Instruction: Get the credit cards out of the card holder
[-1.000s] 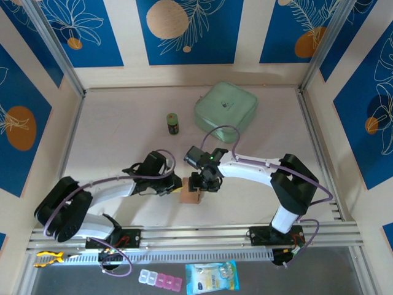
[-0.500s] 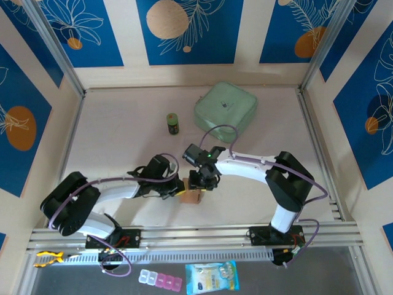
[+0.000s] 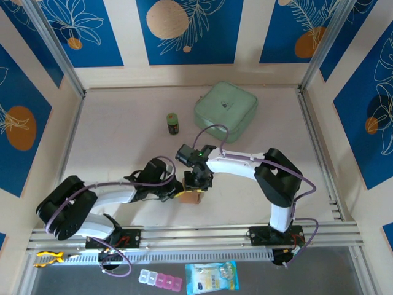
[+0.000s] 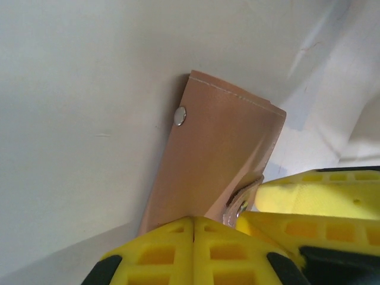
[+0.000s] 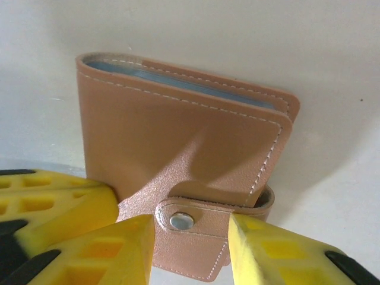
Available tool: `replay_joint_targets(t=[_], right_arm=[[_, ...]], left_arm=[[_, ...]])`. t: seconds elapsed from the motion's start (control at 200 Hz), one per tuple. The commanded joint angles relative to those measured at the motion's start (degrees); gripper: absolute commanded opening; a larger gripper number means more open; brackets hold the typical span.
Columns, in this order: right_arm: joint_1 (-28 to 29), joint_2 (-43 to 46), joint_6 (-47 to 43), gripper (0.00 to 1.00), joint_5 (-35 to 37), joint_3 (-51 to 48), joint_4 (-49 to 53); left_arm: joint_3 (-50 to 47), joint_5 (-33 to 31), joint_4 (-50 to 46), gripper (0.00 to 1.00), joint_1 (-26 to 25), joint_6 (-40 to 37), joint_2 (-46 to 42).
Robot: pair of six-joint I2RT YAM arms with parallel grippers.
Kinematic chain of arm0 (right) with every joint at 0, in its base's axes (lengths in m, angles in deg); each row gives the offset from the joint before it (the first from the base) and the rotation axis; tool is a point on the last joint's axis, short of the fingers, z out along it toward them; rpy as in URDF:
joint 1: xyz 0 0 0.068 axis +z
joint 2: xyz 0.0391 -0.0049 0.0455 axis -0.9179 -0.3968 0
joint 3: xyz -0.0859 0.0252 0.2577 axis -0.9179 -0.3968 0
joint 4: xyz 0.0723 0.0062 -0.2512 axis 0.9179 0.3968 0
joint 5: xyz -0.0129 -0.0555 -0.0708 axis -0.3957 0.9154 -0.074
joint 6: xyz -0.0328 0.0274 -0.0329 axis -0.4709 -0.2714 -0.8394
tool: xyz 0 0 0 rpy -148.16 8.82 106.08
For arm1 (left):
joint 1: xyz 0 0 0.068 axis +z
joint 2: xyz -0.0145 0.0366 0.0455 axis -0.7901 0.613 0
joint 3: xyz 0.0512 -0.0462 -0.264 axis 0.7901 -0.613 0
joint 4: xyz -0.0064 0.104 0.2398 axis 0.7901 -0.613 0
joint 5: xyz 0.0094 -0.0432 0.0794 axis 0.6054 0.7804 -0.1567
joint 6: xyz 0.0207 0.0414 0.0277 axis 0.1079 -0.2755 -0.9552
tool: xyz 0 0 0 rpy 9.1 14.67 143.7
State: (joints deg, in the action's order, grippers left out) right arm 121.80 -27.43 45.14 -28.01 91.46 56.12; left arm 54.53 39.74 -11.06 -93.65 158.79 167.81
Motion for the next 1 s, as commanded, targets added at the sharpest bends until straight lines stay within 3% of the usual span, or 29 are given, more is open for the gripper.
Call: replay_joint_targets(t=[0.0,0.26,0.63,0.755,0.995], right_arm=[[0.5,-1.61,1.2,0.39,-0.66,1.15,2.28],[0.89,-3.52,1.15,0.43,-0.72,2.27,3.81],[3.66,-8.58,1.3,0.42,2.36,6.67,8.32],[3.84,-9.47,1.39,0.38,2.37,7.16,8.6],[3.87,-9.17,1.21,0.23,1.98,6.56,7.6]], left_arm=[[-0.45,-0.44,0.29,0.0,-0.36,1.42,-1.86],[-1.86,-1.05,0.77,0.0,-0.45,2.67,-2.29],[-10.38,1.02,22.83,0.0,-0.41,13.52,6.76],[-11.31,1.4,26.35,0.0,-0.37,14.68,8.98],[-10.89,1.14,23.92,0.0,-0.43,13.88,8.68]])
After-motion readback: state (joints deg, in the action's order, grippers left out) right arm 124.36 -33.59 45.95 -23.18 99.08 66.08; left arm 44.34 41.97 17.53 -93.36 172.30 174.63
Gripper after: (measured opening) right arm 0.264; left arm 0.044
